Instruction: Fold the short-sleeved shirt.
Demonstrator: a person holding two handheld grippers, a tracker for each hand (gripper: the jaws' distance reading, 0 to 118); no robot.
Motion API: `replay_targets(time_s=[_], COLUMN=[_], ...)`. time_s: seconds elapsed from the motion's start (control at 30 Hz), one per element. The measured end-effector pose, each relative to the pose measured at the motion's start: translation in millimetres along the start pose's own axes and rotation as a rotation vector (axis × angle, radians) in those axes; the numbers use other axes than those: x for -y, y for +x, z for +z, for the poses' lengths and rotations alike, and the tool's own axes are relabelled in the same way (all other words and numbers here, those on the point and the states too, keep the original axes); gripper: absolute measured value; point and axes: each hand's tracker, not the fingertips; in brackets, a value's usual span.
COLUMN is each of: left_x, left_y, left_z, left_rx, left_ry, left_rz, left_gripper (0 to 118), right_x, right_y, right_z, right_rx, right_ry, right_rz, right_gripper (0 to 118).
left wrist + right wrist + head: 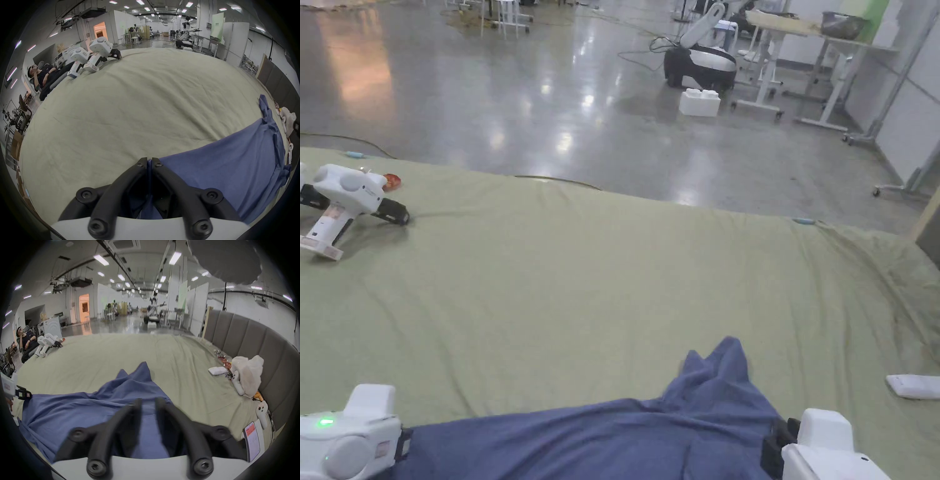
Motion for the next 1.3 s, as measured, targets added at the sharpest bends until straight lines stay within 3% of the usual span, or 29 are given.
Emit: replay_targets(time_s=[0.07, 0.1, 0.23, 0.3, 0.47, 0.67, 0.73, 0.77, 0.8, 0.87, 1.03, 1.3], left_x=[-2.9, -3.6, -8.3, -10.6, -16.5, -20.8, -19.1, -19.0, -19.2, -17.6, -20.2, -35.3], left_y=[-6.4, -8.1, -16.3, -20.4, -24.0, -27.7, -24.3, -23.7, -23.0, -21.3, -20.1, -22.0], left_z=[5.3, 11.8, 31.1, 36.0, 43.4, 32.6, 29.2, 27.7, 26.4, 25.2, 37.1, 85.8], left_rx=[0.036, 0.040, 0.036, 0.036, 0.040, 0.028, 0.021, 0.018, 0.016, 0.014, 0.023, 0.041], left_ry=[0.032, 0.053, 0.107, 0.122, 0.157, 0.156, 0.152, 0.151, 0.149, 0.151, 0.179, 0.293], left_rz=[0.029, 0.041, 0.069, 0.083, 0.076, 0.049, 0.044, 0.042, 0.041, 0.048, 0.063, 0.069], left_gripper=[1, 1, 1, 1, 1, 1, 1, 1, 1, 1, 1, 1], right_x=[-18.0, -26.7, -50.2, -53.8, -53.1, -48.1, -50.3, -49.5, -46.9, -42.7, -52.4, -81.7], right_y=[14.5, 19.7, 29.4, 32.0, 33.9, 21.6, 19.2, 16.4, 12.7, 10.9, 23.9, 42.2], right_z=[-33.7, -51.5, -115.1, -144.0, -184.7, -198.4, -193.4, -190.6, -185.5, -180.9, -144.7, -39.0], right_rx=[-0.017, -0.024, -0.013, -0.066, -0.132, -0.156, -0.166, -0.154, -0.140, -0.129, -0.113, -0.118], right_ry=[-0.088, -0.134, -0.220, -0.300, -0.383, -0.435, -0.435, -0.420, -0.393, -0.379, -0.247, -0.027], right_rz=[0.003, 0.023, 0.115, 0.155, 0.104, 0.139, 0.126, 0.146, 0.184, 0.207, 0.093, 0.076], right_gripper=[54, 61, 61, 61, 61, 55, 33, 12, 0, 0, 0, 0])
